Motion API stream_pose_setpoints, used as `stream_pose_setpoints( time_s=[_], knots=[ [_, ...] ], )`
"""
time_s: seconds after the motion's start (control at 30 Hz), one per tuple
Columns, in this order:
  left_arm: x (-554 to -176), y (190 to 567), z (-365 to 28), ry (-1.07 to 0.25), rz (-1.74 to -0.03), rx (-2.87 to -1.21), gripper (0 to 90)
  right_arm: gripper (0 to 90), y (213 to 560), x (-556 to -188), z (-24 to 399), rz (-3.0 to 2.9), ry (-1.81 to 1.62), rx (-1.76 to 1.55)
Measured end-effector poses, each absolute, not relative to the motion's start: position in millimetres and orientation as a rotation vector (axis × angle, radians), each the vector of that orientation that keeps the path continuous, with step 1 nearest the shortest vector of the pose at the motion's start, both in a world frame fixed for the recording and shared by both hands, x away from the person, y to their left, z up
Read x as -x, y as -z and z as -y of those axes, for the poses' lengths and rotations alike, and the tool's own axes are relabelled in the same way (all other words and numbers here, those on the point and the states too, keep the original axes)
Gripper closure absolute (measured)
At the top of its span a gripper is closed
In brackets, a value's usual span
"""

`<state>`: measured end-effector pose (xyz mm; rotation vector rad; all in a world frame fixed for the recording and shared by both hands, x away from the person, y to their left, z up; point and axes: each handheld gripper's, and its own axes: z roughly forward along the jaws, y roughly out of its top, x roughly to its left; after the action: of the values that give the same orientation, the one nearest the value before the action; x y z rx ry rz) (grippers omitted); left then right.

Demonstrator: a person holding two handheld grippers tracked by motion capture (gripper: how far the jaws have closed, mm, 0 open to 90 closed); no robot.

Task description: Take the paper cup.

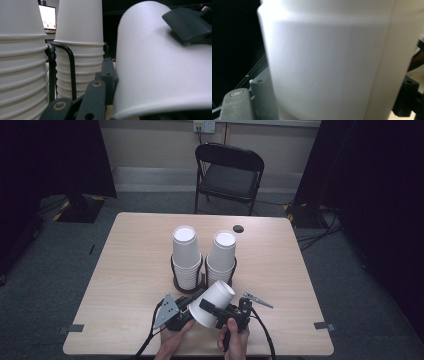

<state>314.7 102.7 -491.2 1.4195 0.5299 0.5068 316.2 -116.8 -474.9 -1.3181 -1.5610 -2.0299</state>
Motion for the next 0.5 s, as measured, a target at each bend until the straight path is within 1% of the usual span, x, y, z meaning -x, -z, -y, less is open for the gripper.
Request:
stream_pose_setpoints(
  time_s=[0.03,0.13,0.27,0.5],
  knots=[
    [-314.7,491.0,-102.6,-0.503,-0.53,-1.436,83.9,13.7,474.8,-316.3,116.8,1.565,2.034,1.315],
    [-314.7,492.2,-103.6,-0.485,-0.53,-1.449,84.9,12.5,474.0,-316.4,117.8,1.579,2.04,1.339],
    [-315.2,491.4,-104.8,-0.478,-0.523,-1.458,85.2,12.3,473.5,-316.4,119.0,1.588,2.045,1.339],
    [-314.1,490.7,-107.1,-0.413,-0.539,-1.463,85.7,10.7,467.1,-316.7,121.1,1.645,2.08,1.352]
  ],
)
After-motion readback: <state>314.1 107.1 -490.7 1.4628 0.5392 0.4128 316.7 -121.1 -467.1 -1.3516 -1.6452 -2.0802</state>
